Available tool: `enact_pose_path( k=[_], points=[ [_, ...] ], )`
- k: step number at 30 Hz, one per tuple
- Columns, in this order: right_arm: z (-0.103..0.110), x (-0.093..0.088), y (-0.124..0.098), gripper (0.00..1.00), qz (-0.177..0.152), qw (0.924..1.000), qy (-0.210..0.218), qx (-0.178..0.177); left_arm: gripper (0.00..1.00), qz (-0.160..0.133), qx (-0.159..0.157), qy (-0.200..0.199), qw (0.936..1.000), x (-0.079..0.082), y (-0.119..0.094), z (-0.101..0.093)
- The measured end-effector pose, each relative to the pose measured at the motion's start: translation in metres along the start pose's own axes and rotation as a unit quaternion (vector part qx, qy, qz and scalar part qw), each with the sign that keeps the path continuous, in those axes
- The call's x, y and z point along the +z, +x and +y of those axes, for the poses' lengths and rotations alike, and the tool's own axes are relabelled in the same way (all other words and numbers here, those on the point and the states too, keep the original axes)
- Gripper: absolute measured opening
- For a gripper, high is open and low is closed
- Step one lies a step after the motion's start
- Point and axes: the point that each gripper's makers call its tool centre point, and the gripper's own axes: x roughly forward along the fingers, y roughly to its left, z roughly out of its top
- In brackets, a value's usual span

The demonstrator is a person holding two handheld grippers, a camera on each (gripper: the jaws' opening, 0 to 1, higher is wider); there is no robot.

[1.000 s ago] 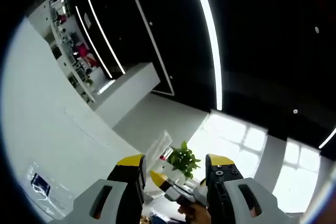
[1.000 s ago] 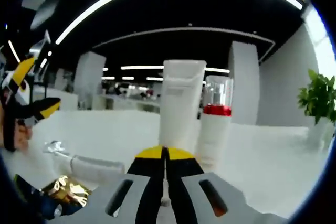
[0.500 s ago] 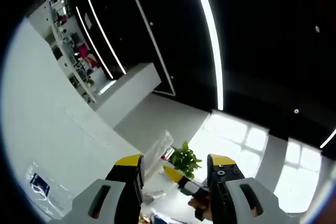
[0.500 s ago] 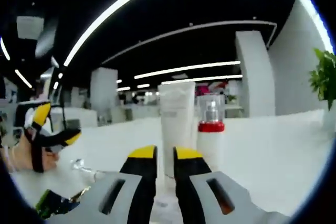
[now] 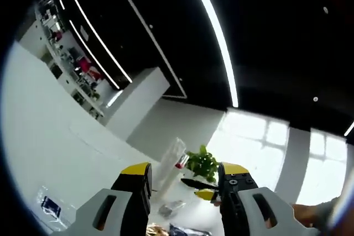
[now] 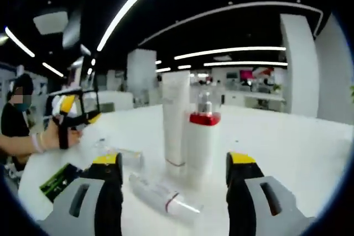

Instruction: Arrange the skincare products in the storage area until every visible bottle or jar stands upright without overlapping.

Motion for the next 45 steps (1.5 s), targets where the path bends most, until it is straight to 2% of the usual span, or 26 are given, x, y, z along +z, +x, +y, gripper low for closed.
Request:
enact_pose_path(
  k=[1,3,7,9,12,17,21,24,26,27,29,32,38,43,45],
  points=[
    [-0.002,-0.013,-0.001,0.76,0.029,0.9994,-0.014,-0.008,0.49,0.001,0.0,0.001,1.0,0.001,0.0,0.0],
    [-0.003,-0.027,-0.001,0.74,0.057,0.998,-0.024,-0.009,0.49,-0.001,-0.004,-0.001,1.0,0.003,0.0,-0.001],
    [0.003,-0.038,0.005,0.77,0.068,0.9976,-0.008,0.011,0.49,-0.002,-0.005,0.003,1.0,0.003,0.002,0.0],
    [0.003,-0.042,0.006,0.77,0.081,0.9965,-0.01,0.016,0.49,-0.002,-0.005,0.002,1.0,-0.006,-0.002,-0.01],
    [-0.001,-0.043,0.006,0.73,0.074,0.9971,-0.008,0.016,0.49,-0.007,-0.001,-0.004,1.0,-0.012,-0.006,-0.014],
    [-0.002,-0.059,0.007,0.69,0.099,0.9947,-0.004,0.026,0.49,-0.012,0.001,-0.013,0.9998,-0.012,-0.008,-0.014],
    [-0.003,-0.066,0.007,0.64,0.116,0.9929,-0.005,0.029,0.49,-0.015,0.003,0.0,0.9999,-0.011,-0.004,-0.016],
    [0.001,-0.07,0.004,0.59,0.124,0.9917,-0.001,0.031,0.49,0.034,0.032,0.034,0.9983,-0.021,0.002,-0.002],
    [0.006,-0.071,0.001,0.59,0.127,0.9913,0.0,0.035,0.49,0.054,0.037,0.069,0.9954,-0.026,0.005,-0.002],
    [0.007,-0.072,0.0,0.59,0.129,0.991,0.001,0.037,0.49,0.065,0.04,0.099,0.9922,-0.029,0.007,-0.002],
    [0.006,-0.073,-0.002,0.59,0.132,0.9905,-0.001,0.036,0.49,0.084,0.047,0.129,0.9869,-0.032,0.01,0.003],
    [0.01,-0.072,-0.004,0.59,0.129,0.991,-0.001,0.036,0.49,0.139,0.053,0.169,0.9744,-0.049,0.012,0.007],
    [0.012,-0.07,-0.002,0.57,0.123,0.9917,0.004,0.038,0.49,0.199,0.066,0.213,0.9543,-0.07,0.011,0.014],
    [0.013,-0.073,-0.003,0.56,0.127,0.9913,0.006,0.036,0.49,0.212,0.07,0.209,0.9523,-0.071,0.008,0.014],
    [0.012,-0.072,-0.005,0.54,0.123,0.9917,0.008,0.034,0.49,0.231,0.068,0.224,0.9443,-0.075,0.005,0.011]
  ],
)
